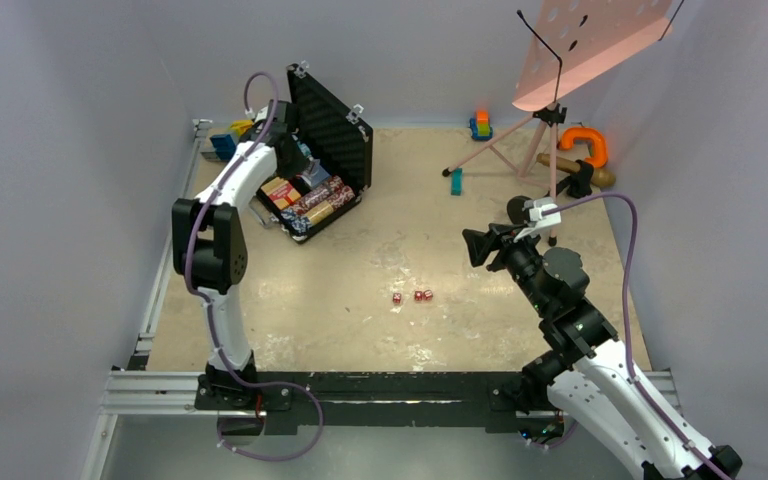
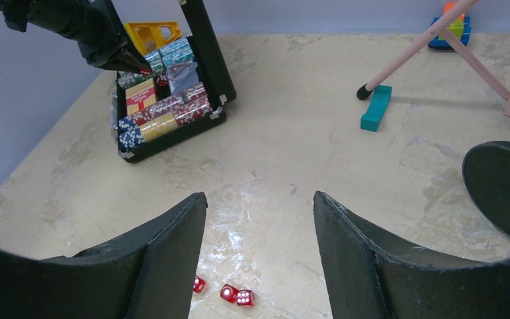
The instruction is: Pack up texas hold em set
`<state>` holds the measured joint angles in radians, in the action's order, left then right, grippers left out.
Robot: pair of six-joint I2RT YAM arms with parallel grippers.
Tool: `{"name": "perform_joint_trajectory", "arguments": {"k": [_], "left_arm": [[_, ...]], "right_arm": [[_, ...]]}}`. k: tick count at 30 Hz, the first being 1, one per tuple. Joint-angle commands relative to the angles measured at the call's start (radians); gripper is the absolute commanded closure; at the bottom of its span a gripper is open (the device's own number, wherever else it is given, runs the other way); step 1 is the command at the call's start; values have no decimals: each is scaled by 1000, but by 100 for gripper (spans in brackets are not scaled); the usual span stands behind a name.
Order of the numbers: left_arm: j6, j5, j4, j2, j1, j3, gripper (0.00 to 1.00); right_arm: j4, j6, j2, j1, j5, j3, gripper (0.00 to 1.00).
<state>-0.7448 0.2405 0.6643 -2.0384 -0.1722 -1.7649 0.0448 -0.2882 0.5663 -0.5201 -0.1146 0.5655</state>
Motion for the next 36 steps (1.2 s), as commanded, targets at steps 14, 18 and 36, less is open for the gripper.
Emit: {"name": "perform_joint_trajectory", "arguments": {"k": [14, 18, 36], "left_arm": [[-89, 74, 35, -142, 38, -135, 100], [-94, 50, 38, -171, 44, -156, 100], [-109, -5, 28, -248, 68, -193, 100]], "right_arm": [[-23, 12, -8, 3, -20, 0, 36], [-23, 12, -8, 2, -18, -1, 36], [-25, 12, -3, 3, -18, -1, 36]]}}
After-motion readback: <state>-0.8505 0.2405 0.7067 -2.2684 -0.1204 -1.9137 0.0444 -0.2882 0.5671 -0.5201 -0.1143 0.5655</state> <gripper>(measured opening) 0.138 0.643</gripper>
